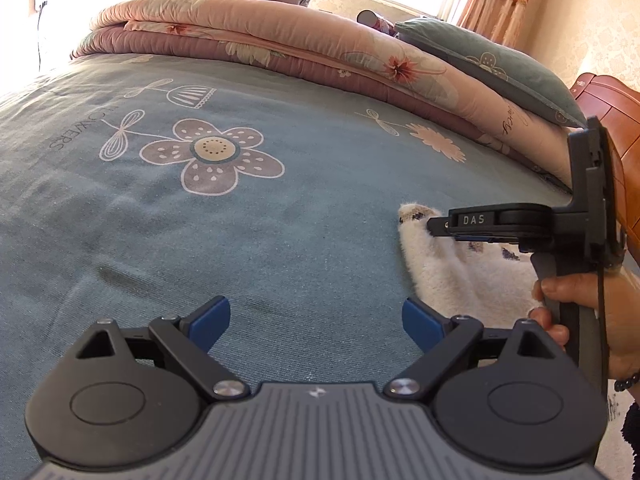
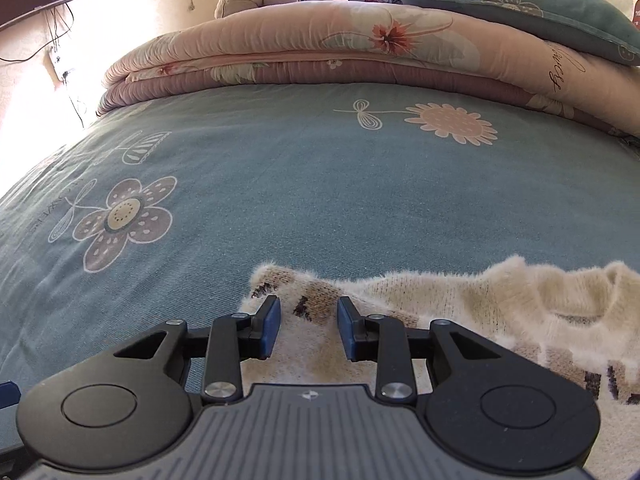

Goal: Fold clothes

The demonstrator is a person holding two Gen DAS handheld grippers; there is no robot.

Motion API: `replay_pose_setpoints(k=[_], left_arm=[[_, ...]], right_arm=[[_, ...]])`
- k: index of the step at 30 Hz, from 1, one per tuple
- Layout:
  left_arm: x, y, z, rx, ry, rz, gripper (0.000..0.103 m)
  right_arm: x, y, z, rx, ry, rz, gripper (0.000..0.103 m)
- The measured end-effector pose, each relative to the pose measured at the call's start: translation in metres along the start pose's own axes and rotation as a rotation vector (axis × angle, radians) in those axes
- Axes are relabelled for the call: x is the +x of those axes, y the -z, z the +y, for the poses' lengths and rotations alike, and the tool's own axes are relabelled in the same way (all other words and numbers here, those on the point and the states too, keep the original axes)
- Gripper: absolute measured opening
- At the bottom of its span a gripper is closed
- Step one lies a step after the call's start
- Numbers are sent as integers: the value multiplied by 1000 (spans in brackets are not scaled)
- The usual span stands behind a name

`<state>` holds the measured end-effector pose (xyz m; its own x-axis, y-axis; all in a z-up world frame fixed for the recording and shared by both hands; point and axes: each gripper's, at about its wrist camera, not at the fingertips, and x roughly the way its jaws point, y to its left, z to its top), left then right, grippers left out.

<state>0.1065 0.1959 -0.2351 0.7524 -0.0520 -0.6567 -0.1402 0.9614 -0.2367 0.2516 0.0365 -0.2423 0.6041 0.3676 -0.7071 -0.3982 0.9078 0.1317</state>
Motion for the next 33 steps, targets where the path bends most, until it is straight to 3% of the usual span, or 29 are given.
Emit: replay_pose_setpoints(k=[4,10,15,21,24,28,30,33], left_arm=[[0,0,-1,5,12,5,93],[-2,1,-7,20,16,2,93],[0,2,-12,35,20,8,93],[2,4,-17,56,27,19,93],[3,4,-19,61,27,20,93],[5,6,-21,68,22,26,93],[5,7,-21,72,20,30,93],[5,8,-23,82,20,35,93]], right_arm=[[4,0,-5,28,-25,11,41],[-44,5,-29,34,-32,-20,41],[-50,25,-65,99,-30,42,47],[-58,46,-122,309,-8,3,47],[-71,44,-120,325,-9,-28,49],[-72,45,-95,274,-195,23,64],[-64,51,-84,226,-188,72,64],[-63,66,-93,221,-157,81,64]])
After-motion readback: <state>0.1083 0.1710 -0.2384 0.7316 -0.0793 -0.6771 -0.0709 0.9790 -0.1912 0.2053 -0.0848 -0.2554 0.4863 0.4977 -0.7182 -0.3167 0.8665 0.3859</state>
